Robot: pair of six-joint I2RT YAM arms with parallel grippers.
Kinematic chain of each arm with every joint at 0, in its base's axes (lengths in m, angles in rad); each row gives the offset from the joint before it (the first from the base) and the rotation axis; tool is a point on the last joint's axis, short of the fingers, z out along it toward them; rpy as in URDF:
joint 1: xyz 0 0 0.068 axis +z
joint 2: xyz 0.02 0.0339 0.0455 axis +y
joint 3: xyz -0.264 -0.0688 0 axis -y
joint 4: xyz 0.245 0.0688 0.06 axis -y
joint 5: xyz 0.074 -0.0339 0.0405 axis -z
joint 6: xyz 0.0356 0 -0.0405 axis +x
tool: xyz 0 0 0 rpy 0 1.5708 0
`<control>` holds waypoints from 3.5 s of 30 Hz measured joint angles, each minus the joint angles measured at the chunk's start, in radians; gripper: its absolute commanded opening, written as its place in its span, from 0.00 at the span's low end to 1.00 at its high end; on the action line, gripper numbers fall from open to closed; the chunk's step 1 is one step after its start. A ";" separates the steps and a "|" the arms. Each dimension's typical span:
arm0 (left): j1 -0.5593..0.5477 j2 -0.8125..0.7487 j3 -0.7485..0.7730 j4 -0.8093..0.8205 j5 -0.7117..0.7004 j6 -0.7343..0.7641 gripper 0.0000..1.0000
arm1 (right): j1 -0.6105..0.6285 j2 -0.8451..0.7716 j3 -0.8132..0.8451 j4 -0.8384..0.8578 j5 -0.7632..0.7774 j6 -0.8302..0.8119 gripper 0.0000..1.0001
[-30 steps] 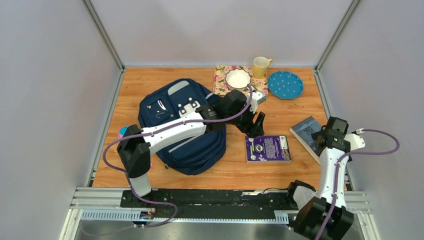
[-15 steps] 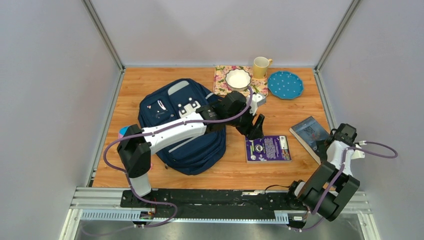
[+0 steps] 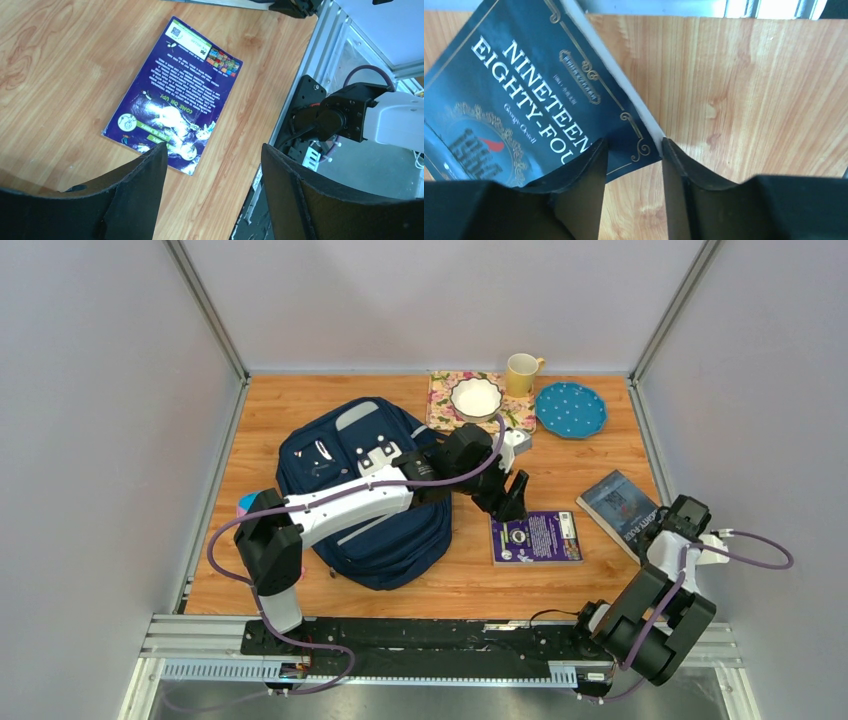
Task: Pack the student bag
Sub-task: Pick up the book from the center of the board.
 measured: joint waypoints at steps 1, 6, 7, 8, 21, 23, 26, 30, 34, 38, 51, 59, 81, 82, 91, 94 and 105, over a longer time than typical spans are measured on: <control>0.000 0.000 -0.003 0.001 0.000 -0.001 0.76 | -0.002 -0.007 -0.008 0.015 0.003 0.002 0.29; 0.000 0.000 -0.019 0.000 0.000 -0.003 0.76 | -0.006 -0.048 -0.056 0.105 0.022 0.005 0.00; 0.000 0.000 -0.020 0.000 0.001 -0.003 0.75 | -0.006 -0.056 -0.064 0.125 0.018 0.000 0.00; 0.000 0.000 -0.021 0.000 0.000 -0.003 0.75 | -0.006 -0.058 -0.070 0.138 0.013 -0.006 0.00; 0.000 0.000 -0.044 0.002 -0.011 -0.003 0.75 | -0.008 -0.059 -0.099 0.252 -0.292 -0.101 0.00; 0.002 -0.001 -0.044 0.003 -0.020 -0.003 0.75 | -0.008 -0.059 -0.097 0.250 -0.369 -0.111 0.00; 0.005 -0.002 -0.045 0.005 -0.038 -0.004 0.75 | -0.005 -0.074 -0.083 0.234 -0.483 -0.109 0.00; 0.013 -0.021 -0.070 0.022 -0.065 -0.012 0.75 | 0.003 -0.132 -0.019 0.190 -0.602 -0.092 0.00; 0.027 -0.070 -0.131 0.047 -0.107 -0.026 0.75 | 0.020 -0.184 0.081 0.161 -0.700 -0.071 0.00; 0.048 -0.150 -0.214 0.078 -0.150 -0.045 0.75 | 0.064 -0.189 0.205 0.131 -0.760 -0.061 0.00; 0.100 -0.431 -0.408 0.158 -0.288 -0.076 0.78 | 0.209 -0.196 0.516 0.031 -0.877 0.004 0.00; 0.105 -0.540 -0.436 0.172 -0.323 -0.061 0.89 | 0.276 -0.288 0.580 -0.013 -0.986 0.035 0.00; 0.287 -0.512 -0.507 0.537 0.226 -0.150 0.95 | 0.559 -0.314 0.718 -0.241 -1.369 -0.301 0.00; 0.289 -0.507 -0.526 0.566 0.245 -0.171 0.95 | 0.563 -0.317 0.718 -0.233 -1.378 -0.299 0.00; 0.290 -0.416 -0.599 0.897 0.386 -0.397 0.95 | 0.571 -0.346 0.716 -0.141 -1.427 -0.274 0.00; 0.290 -0.341 -0.602 1.061 0.436 -0.507 0.95 | 0.576 -0.346 0.698 -0.112 -1.428 -0.266 0.00; 0.290 -0.240 -0.606 1.329 0.531 -0.716 0.15 | 0.578 -0.311 0.615 -0.073 -1.419 -0.245 0.00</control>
